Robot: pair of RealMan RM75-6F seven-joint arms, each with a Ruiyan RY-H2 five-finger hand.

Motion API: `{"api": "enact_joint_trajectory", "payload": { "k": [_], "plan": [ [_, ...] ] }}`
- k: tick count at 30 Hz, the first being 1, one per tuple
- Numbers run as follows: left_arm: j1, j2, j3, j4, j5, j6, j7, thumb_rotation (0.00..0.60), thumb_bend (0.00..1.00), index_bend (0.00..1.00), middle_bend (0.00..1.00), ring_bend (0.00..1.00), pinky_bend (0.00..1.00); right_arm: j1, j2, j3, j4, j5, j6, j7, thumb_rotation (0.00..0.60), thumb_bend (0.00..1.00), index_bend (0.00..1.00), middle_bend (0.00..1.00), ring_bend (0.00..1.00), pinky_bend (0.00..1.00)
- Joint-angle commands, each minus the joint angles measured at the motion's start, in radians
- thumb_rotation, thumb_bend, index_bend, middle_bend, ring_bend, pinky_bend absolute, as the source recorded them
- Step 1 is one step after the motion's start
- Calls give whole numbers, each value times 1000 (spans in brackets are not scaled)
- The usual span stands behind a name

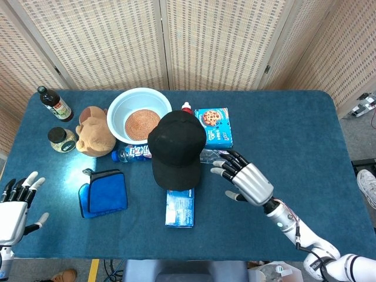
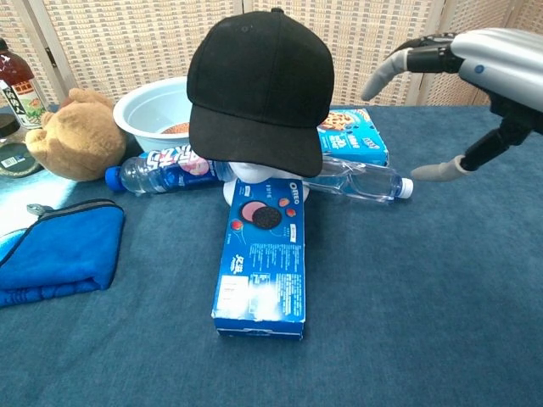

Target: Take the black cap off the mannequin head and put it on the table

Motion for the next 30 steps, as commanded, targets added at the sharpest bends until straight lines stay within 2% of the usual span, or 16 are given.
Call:
{"api": "enact_joint_trajectory", "payload": {
  "k": [1, 17, 30],
  "plan": [
    [-1, 0, 0, -1, 2, 0, -1, 600, 202, 154, 59, 89, 0, 29, -40, 4, 34, -17, 11, 3, 600, 0, 301, 236, 108, 102],
    [3, 7, 2, -4, 3, 2, -6, 600, 202, 154, 59, 91, 0, 128, -151, -4, 118, -22, -15, -15, 600, 0, 301, 232, 102, 98],
    [4, 12, 1, 7, 5, 4, -27, 600, 202, 153, 59, 92, 0, 199, -242, 0, 220, -38, 7, -17, 600, 0, 300, 232, 102, 90]
  ]
}}
